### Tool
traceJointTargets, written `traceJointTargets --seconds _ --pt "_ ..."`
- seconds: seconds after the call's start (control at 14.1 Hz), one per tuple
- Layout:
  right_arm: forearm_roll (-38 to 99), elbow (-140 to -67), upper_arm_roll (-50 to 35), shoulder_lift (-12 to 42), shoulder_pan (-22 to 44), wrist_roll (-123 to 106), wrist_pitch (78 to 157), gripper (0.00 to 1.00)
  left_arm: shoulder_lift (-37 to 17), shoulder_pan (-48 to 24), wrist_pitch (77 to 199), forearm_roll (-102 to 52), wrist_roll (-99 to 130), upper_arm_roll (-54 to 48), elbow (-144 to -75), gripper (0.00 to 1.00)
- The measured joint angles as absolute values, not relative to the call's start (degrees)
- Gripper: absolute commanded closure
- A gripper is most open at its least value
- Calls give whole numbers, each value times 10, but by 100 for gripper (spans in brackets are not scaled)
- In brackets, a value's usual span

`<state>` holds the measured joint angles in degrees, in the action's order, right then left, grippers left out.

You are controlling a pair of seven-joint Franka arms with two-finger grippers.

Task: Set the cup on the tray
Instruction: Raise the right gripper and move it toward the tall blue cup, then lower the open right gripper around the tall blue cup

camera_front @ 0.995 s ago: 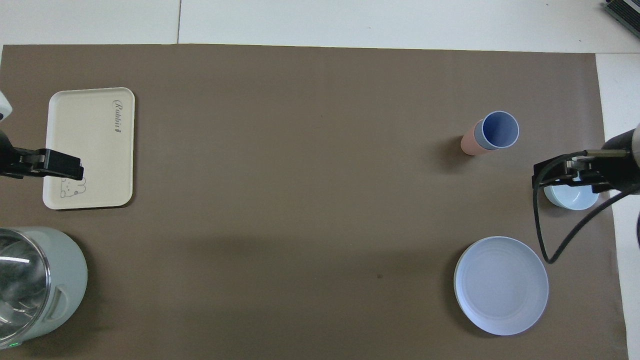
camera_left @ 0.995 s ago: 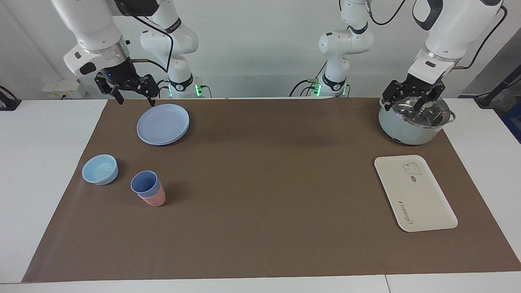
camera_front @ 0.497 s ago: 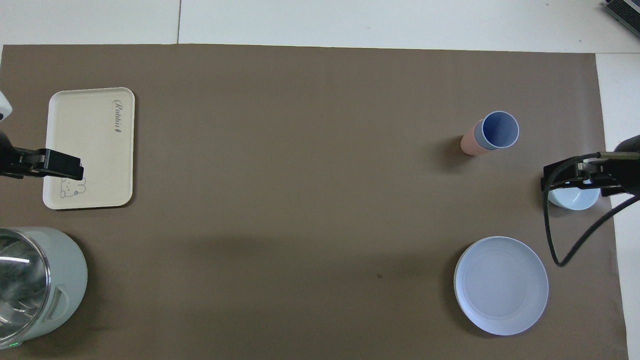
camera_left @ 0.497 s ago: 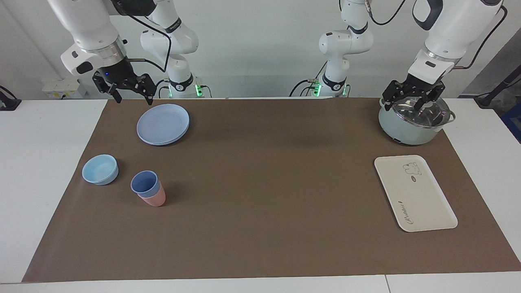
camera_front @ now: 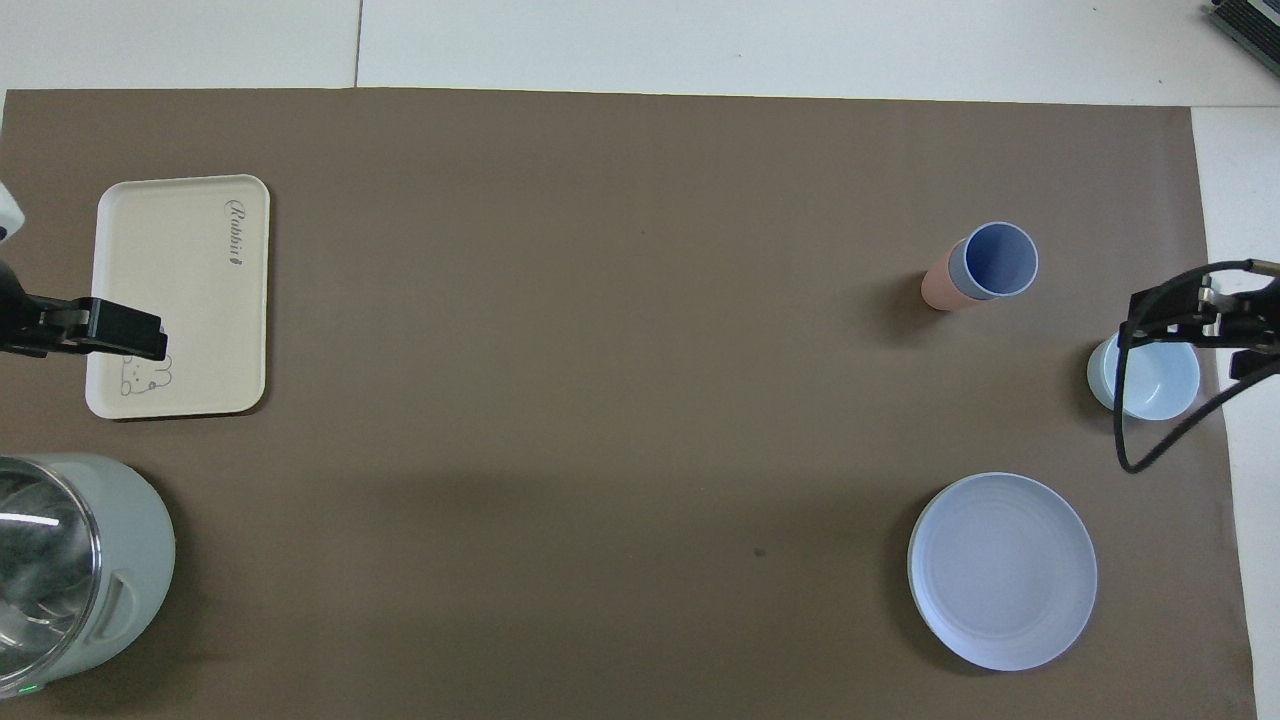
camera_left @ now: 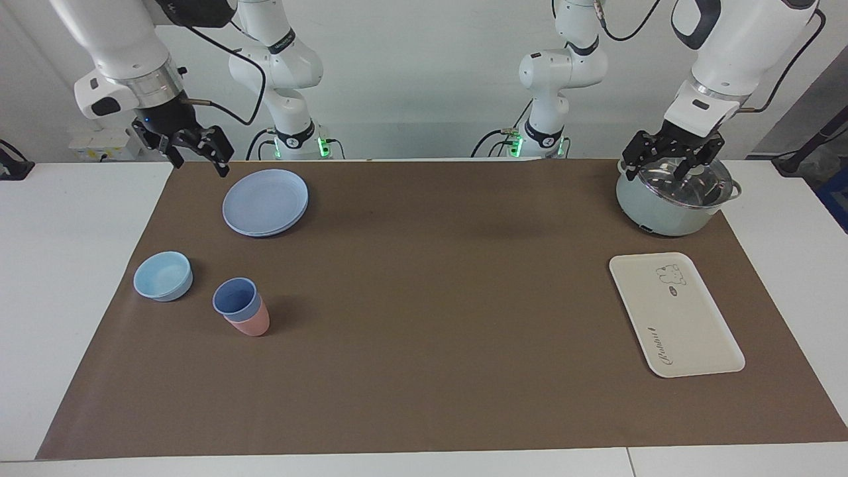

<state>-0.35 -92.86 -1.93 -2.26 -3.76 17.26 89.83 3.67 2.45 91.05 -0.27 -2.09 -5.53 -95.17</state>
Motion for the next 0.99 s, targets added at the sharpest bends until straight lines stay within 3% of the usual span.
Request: traceJointTargets --seconds 0.14,0.57,0.99 --pt "-4 -910 -18 17 -46 226 920 6 37 25 910 -3 -21 -55 -952 0" --pt "10 -737 -16 215 -77 362 934 6 37 25 910 -3 -21 -55 -952 0" --pt "137 -705 -15 306 -127 434 976 6 37 25 910 -3 -21 -55 -952 0"
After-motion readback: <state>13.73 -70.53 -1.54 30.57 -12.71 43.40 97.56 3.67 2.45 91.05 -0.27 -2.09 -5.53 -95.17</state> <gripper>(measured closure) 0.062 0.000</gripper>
